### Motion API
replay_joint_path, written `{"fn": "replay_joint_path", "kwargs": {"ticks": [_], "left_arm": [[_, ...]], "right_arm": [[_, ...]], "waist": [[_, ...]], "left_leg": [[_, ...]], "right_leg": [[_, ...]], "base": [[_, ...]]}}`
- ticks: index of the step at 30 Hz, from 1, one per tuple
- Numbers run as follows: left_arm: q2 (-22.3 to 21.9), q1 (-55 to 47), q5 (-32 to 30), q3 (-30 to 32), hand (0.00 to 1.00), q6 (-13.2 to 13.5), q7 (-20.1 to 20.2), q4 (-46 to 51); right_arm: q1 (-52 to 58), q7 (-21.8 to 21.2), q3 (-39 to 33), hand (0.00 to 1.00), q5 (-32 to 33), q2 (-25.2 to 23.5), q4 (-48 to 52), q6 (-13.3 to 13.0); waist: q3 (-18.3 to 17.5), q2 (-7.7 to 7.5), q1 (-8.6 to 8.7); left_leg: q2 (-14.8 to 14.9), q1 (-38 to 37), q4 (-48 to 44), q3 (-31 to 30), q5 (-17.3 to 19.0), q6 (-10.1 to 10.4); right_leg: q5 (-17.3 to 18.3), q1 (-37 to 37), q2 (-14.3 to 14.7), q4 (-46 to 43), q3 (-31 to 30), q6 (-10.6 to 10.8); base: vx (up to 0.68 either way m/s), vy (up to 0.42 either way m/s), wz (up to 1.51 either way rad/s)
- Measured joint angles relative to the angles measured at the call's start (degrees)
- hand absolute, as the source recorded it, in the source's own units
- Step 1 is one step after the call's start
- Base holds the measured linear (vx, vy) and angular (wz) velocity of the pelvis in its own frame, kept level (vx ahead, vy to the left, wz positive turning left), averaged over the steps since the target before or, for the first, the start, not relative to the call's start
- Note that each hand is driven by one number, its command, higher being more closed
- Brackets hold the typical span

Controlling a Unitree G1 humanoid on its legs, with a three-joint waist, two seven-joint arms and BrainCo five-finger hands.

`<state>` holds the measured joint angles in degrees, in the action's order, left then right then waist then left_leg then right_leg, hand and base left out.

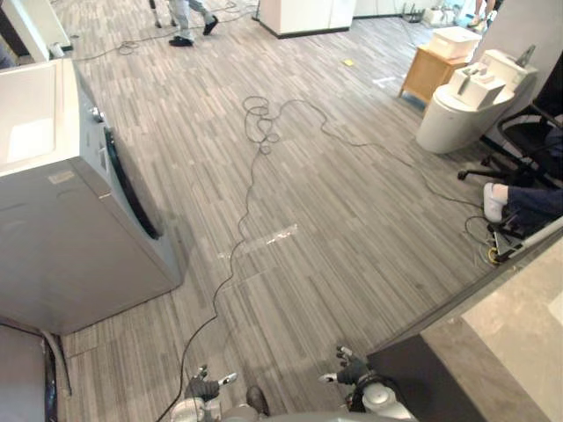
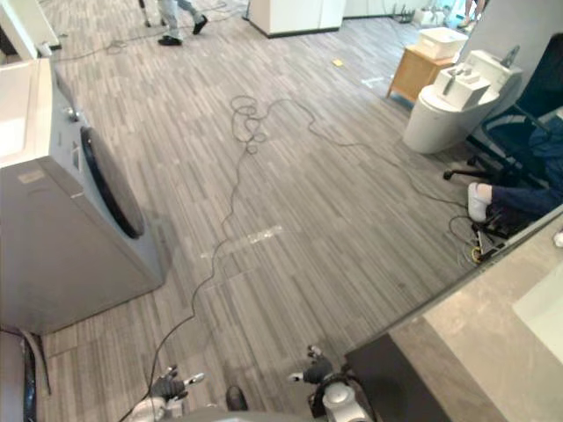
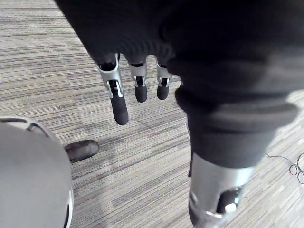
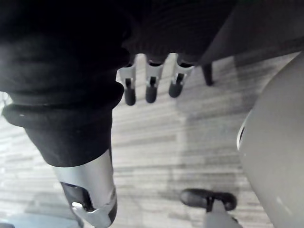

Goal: Organize washtable

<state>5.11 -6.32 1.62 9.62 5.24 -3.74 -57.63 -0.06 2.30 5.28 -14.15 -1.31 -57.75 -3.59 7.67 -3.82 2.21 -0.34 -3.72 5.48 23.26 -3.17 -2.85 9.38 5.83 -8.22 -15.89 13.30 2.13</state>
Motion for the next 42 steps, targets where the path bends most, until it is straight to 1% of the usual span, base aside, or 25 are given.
{"fn": "replay_joint_path", "kwargs": {"ticks": [5, 6, 7, 12, 18, 20, 21, 22, 23, 24, 25, 26, 27, 29, 30, 32, 33, 34, 35, 36, 38, 39, 40, 41, 42], "left_arm": [[0.07, 0.13, -0.12, 0.07, 0.0, -0.05, 0.03, -0.7], [0.34, 1.1, -3.95, -6.98, 0.0, -0.37, 1.19, -1.54], [0.27, 1.07, -3.95, -6.99, 0.0, -0.38, 1.19, -1.55], [0.12, 0.92, -3.94, -7.01, 0.0, -0.37, 1.19, -1.56], [0.09, 1.07, -3.83, -6.78, 0.0, -0.32, 1.18, -1.34], [0.14, 1.17, -3.82, -6.65, 0.0, -0.14, 1.16, -0.68], [0.09, 1.27, -3.83, -6.65, 0.0, -0.02, 1.14, -0.65], [-0.03, 1.34, -3.84, -6.67, 0.0, -0.02, 1.09, -0.66], [0.06, 1.38, -3.83, -6.66, 0.0, -0.02, 1.1, -0.65], [0.34, 1.57, -3.9, -6.65, 0.0, -0.09, 1.05, -0.67], [0.71, 1.67, -4.0, -6.7, 0.0, -0.38, 1.06, -0.83], [0.75, 1.67, -4.0, -6.69, 0.0, -0.42, 1.05, -0.97], [0.94, 1.65, -3.99, -6.59, 0.0, -0.41, 1.05, -1.26], [0.65, 1.83, -3.99, -4.91, 0.0, -0.52, 1.09, -1.5], [0.26, 2.02, -3.98, -4.23, 0.0, -0.82, 1.04, -1.56], [0.28, 1.73, -3.98, -4.02, 0.0, -0.97, 1.08, -2.1], [0.25, 1.8, -3.99, -3.56, 0.0, -0.97, 1.1, -2.49], [-0.1, 1.78, -3.98, -2.17, 0.0, -1.0, 1.13, -2.64], [-0.57, 1.66, -4.0, -0.42, 0.0, -0.97, 1.09, -2.68], [-0.87, 1.7, -4.0, -0.14, 0.0, -1.04, 1.02, -2.76], [-2.59, 1.46, -4.02, 0.42, 0.0, -0.99, 1.1, -2.1], [-2.93, 1.46, -4.05, 0.96, 0.0, -1.04, 1.11, -1.85], [-3.51, 1.37, -4.48, 2.6, 0.0, -1.06, 1.16, -0.35], [-4.14, 0.86, -4.48, 4.48, 0.0, -1.05, 1.05, 1.36], [-4.65, 0.78, -4.46, 4.53, 0.0, -0.97, 1.01, 1.71]], "right_arm": [[-0.8, -0.11, -0.11, 0.0, 0.07, 0.41, -1.44, -0.06], [-0.12, -0.19, -6.47, 0.0, 3.5, 2.75, -2.61, 0.09], [-0.15, -0.19, -6.47, 0.0, 3.5, 2.77, -2.61, 0.09], [-0.12, -0.16, -6.47, 0.0, 3.5, 2.84, -2.66, 0.09], [-0.15, 0.0, -6.85, 0.0, 3.49, 2.77, -2.96, 0.09], [-0.13, 0.19, -8.34, 0.0, 3.42, 2.82, -3.5, 0.1], [-0.13, 0.21, -9.1, 0.0, 3.43, 2.81, -3.64, 0.12], [-0.27, 0.28, -10.26, 0.0, 3.48, 2.8, -3.43, 0.14], [-0.25, 0.27, -10.68, 0.0, 3.48, 2.72, -3.0, 0.11], [0.01, 0.28, -11.57, 0.0, 3.53, 2.35, -2.2, 0.11], [0.54, 0.31, -11.63, 0.0, 3.44, 2.18, -1.6, 0.04], [0.61, 0.24, -11.53, 0.0, 3.44, 2.18, -1.54, 0.01], [0.55, 0.25, -11.53, 0.0, 3.42, 2.21, -1.52, 0.02], [0.35, 0.22, -11.58, 0.0, 3.46, 2.24, -1.39, -0.09], [0.07, 0.2, -11.55, 0.0, 3.53, 2.23, -1.36, -0.25], [-0.08, 0.21, -11.49, 0.0, 3.51, 2.23, -1.23, -0.38], [-0.03, 0.22, -11.56, 0.0, 3.52, 2.22, -1.17, -0.41], [0.2, 0.25, -11.63, 0.0, 3.48, 2.21, -1.06, -0.4], [0.64, 0.19, -11.77, 0.0, 3.5, 2.12, -0.88, -0.38], [0.55, 0.14, -11.96, 0.0, 3.48, 2.19, -0.76, -0.36], [1.36, 0.23, -12.27, 0.0, 2.9, 2.67, 1.47, -0.06], [1.36, 0.22, -12.28, 0.0, 2.88, 2.52, 1.77, 0.01], [1.82, 0.29, -12.17, 0.0, 2.81, 2.48, 3.09, 0.1], [2.44, 0.65, -11.82, 0.0, 2.94, 2.32, 3.64, 0.25], [2.77, 0.86, -11.87, 0.0, 2.96, 2.38, 3.65, 0.27]], "waist": [[0.01, 0.32, 0.23], [-1.06, 0.81, 2.01], [-1.07, 1.02, 2.06], [-1.28, 1.6, 2.05], [-1.06, 1.35, 1.47], [-0.82, 0.69, 0.4], [-0.74, 0.7, 0.23], [-0.38, 1.17, 0.28], [-0.14, 1.1, 0.34], [0.7, 1.06, 0.46], [0.85, 0.91, 1.02], [0.84, 0.71, 1.15], [0.83, 0.71, 1.25], [0.89, 0.8, 1.26], [0.97, 0.98, 1.35], [0.92, 0.99, 1.6], [0.87, 0.68, 1.79], [0.84, 0.07, 1.84], [0.75, -0.28, 1.73], [0.88, 0.17, 1.8], [0.37, 3.13, 1.7], [0.6, 3.29, 1.75], [0.9, 3.52, 1.71], [1.3, 3.95, 1.17], [1.38, 4.06, 0.59]], "left_leg": [[-0.1, -0.49, 0.37, 0.84, -0.22, 0.28], [-0.37, -1.01, 0.45, -2.5, 1.14, 1.49], [-0.29, -1.01, 0.45, -2.43, 1.12, 1.52], [-0.22, -0.65, 0.46, -2.83, 0.87, 1.83], [-1.21, 1.86, 0.43, -3.32, 1.14, 2.08], [-2.27, 2.65, 0.42, -3.22, 1.97, 0.95], [-2.34, 2.79, 0.42, -3.27, 2.06, 0.83], [-1.98, 2.71, 0.42, -3.4, 2.19, 0.65], [-1.89, 2.28, 0.41, -3.46, 2.4, 0.34], [-1.67, 0.55, 0.4, -4.24, 2.84, -0.3], [-1.42, -0.86, 0.4, -5.0, 3.4, -0.58], [-1.2, -1.38, 0.4, -5.38, 3.58, -0.63], [-0.54, -1.87, 0.4, -5.8, 3.94, -0.28], [0.38, -2.37, 0.25, -5.89, 4.51, 0.22], [1.12, -3.04, 0.07, -5.88, 5.1, 0.94], [1.82, -4.17, -0.01, -5.65, 5.77, 2.6], [1.7, -4.64, -0.36, -5.52, 6.49, 3.43], [1.31, -5.33, -2.27, -5.76, 8.18, 4.52], [1.03, -6.24, -5.56, -5.99, 11.24, 5.38], [1.49, -6.35, -6.51, -6.01, 12.03, 5.59], [6.39, -4.21, -16.71, -5.58, 17.06, 8.9], [7.07, -3.37, -19.15, -5.59, 17.61, 9.22], [9.86, 0.61, -30.31, -5.52, 18.44, 9.75], [14.27, 5.04, -45.63, -5.39, 18.24, 9.66], [15.37, 5.29, -48.67, -5.55, 18.31, 9.68]], "right_leg": [[-0.11, 0.4, 0.06, 0.77, -1.22, 0.17], [-0.36, 1.88, 1.31, 2.92, -3.9, 0.3], [-0.36, 1.87, 1.36, 2.96, -3.91, 0.3], [-0.36, 1.88, 1.44, 3.39, -3.4, 0.31], [-0.34, 1.54, 0.19, 7.14, -0.75, 0.85], [1.08, -0.51, -1.06, 4.22, -0.77, 3.24], [1.33, -1.7, -1.2, 2.22, -0.85, 3.64], [1.3, -4.65, -1.49, -3.67, -0.91, 3.61], [1.24, -6.17, -1.79, -7.46, -1.11, 3.53], [1.14, -8.42, -1.89, -14.09, -2.72, 3.04], [2.89, -9.24, -1.45, -16.74, -4.01, 2.28], [4.1, -9.66, -1.09, -17.2, -4.07, 2.27], [5.69, -11.14, -0.18, -16.78, -3.9, 2.15], [5.88, -14.43, 1.24, -15.18, -2.93, 1.83], [5.63, -16.48, 2.33, -12.81, -2.4, 1.51], [3.22, -17.84, 4.13, -6.72, -2.39, 0.27], [0.62, -17.94, 4.13, -3.95, -2.44, -0.89], [-2.65, -17.46, 3.83, -1.57, -2.56, -1.54], [-6.29, -16.28, 3.47, -0.88, -2.79, -2.93], [-5.85, -15.92, 3.6, -1.42, -2.82, -2.82], [-2.64, -13.91, 6.93, -1.27, -2.2, -3.81], [-2.45, -13.59, 7.35, -0.93, -2.39, -3.94], [-2.03, -11.57, 8.81, 0.68, -3.05, -4.61], [-1.86, -6.97, 11.42, 3.26, -5.45, -5.7], [-1.58, -5.42, 12.05, 3.69, -6.53, -6.16]], "base": [[0.01, -0.038, -0.1], [0.0, -0.044, -0.05], [0.01, -0.063, -0.02], [0.0, -0.08, 0.02], [-0.02, -0.057, 0.02], [0.0, 0.0, -0.18], [0.03, 0.016, -0.18], [0.03, 0.022, -0.09], [0.06, 0.04, 0.01], [0.08, 0.035, 0.18], [0.1, 0.021, 0.25], [0.11, -0.002, 0.33], [0.12, -0.018, 0.25], [0.17, -0.042, 0.09], [0.26, -0.097, -0.04], [0.21, -0.09, 0.03], [0.22, -0.126, 0.19], [0.44, -0.261, 0.26], [0.36, -0.214, 0.22], [0.37, -0.219, 0.12], [0.44, -0.239, -0.05], [0.49, -0.276, -0.23], [0.4, -0.22, -0.56], [0.39, -0.184, -0.8], [0.4, -0.107, -1.07]]}}
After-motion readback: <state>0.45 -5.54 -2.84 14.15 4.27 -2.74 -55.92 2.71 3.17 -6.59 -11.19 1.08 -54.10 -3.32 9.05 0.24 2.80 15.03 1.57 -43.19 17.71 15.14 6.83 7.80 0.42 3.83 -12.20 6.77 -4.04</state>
